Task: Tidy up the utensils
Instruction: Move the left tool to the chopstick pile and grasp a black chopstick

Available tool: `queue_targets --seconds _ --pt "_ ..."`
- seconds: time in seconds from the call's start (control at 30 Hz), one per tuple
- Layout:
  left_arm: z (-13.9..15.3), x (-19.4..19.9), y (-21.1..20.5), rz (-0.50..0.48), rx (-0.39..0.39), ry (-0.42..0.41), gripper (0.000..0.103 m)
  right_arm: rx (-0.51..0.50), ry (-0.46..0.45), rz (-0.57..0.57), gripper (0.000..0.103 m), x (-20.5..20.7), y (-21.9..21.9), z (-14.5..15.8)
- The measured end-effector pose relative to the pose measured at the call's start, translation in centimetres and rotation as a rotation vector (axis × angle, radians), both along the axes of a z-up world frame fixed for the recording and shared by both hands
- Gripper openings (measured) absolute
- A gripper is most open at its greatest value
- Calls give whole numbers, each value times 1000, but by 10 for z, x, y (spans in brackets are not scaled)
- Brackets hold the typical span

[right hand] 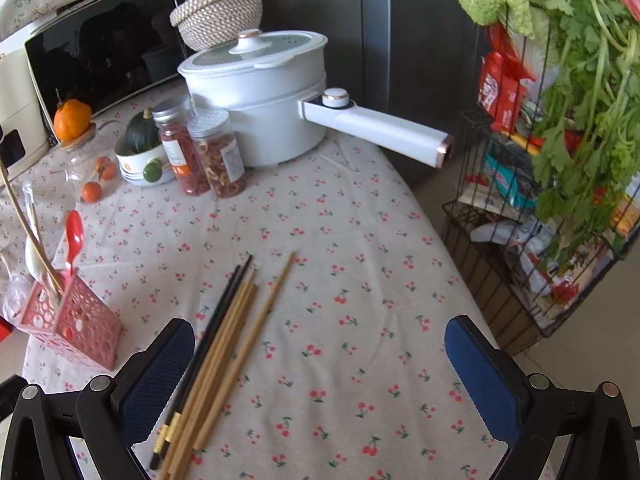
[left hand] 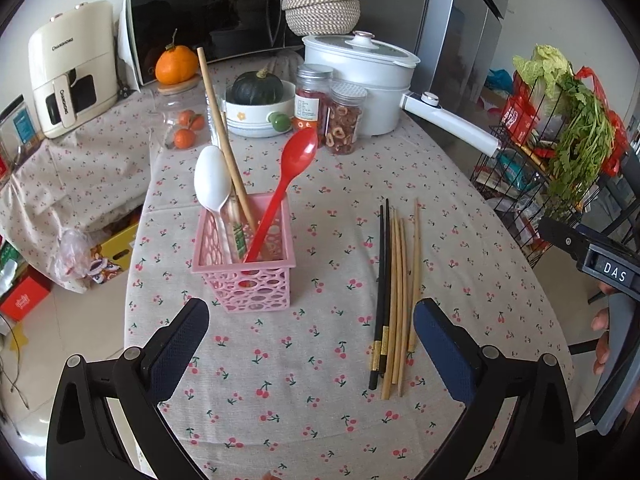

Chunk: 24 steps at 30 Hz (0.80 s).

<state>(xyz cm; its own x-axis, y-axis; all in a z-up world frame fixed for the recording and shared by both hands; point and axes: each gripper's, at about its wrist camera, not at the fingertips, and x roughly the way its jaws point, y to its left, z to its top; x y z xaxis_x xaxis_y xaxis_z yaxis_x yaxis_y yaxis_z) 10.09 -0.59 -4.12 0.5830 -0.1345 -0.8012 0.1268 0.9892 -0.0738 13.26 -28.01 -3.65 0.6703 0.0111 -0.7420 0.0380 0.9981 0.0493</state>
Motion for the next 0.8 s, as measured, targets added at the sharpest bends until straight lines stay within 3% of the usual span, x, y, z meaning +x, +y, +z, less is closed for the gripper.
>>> queue_targets --seconds 0.33,0.5,0.63,0.73,0.77,0.8 --pt "-4 25 -61 -31 4 -15 103 114 39 -38 103 5 -47 -10" --pt "-19 59 -82 -31 17 69 103 118 112 -28 103 23 -51 -28" --pt "-43 89 -99 -25 118 159 103 120 154 -28 103 37 -57 -40" --pt "-67 109 -107 -24 99 239 102 121 179 -48 103 47 -65 -48" --pt "-74 116 -108 -16 89 253 98 127 188 -56 103 51 -68 -51" --pt "-81 122 -109 -9 81 264 87 135 198 -63 103 54 -70 -53"
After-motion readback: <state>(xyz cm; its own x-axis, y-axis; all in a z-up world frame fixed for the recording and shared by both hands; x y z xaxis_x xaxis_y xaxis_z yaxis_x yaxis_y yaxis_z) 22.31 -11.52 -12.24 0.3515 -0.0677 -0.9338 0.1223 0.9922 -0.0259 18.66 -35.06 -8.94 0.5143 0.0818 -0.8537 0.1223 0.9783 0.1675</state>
